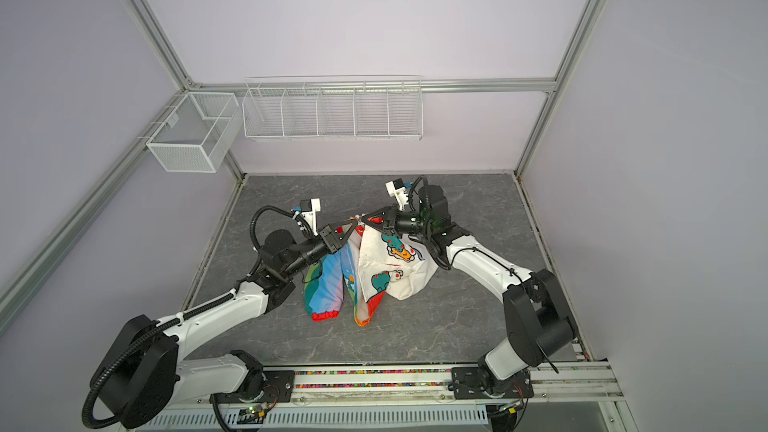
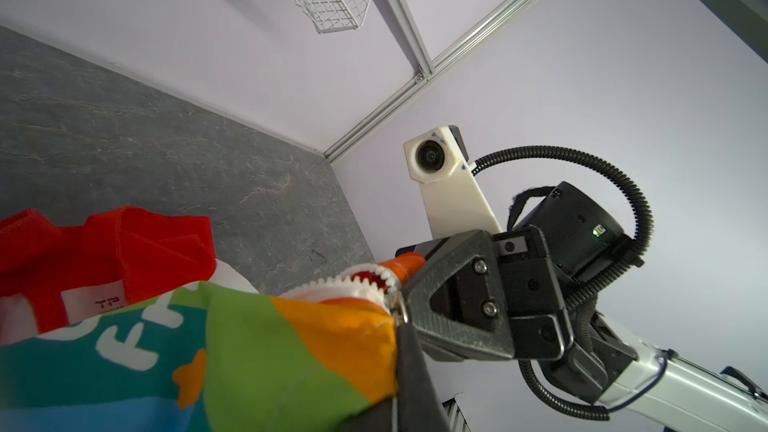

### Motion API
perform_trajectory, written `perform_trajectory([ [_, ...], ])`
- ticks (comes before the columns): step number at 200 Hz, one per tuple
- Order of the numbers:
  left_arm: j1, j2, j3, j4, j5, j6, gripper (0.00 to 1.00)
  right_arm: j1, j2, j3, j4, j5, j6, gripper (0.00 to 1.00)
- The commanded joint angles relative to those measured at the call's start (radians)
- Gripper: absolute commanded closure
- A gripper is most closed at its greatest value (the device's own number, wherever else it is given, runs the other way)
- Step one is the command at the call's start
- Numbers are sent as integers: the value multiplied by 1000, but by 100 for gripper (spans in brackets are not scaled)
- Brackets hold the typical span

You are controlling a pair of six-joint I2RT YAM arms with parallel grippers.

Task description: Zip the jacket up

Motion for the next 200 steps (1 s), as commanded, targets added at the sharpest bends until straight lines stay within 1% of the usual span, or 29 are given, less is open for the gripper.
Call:
perform_trajectory([
  [1,-18,-47,-23,-13,56,-20,100,-38,22,-4,93,164,22,93],
  [32,-18,-57,-20,-39,34,-27,100,-37,51,9,44,137,14,93],
  [62,-18,-57,-3,-124,36,-18,100,-37,70,0,50,125,23,93],
  [82,-18,-57,0,-160,16,-18,100,-37,81,1,54,109,31,91],
  [144,-18,-52,-6,-163,-12,-21,100,-37,96,-6,45,85,36,74],
  [176,-18,-51,-5,-171,-19,-15,100,-42,92,-23,24,86,24,55],
  [200,-16,-52,-3,-175,-21,-13,100,-55,71,-43,-7,84,1,46],
])
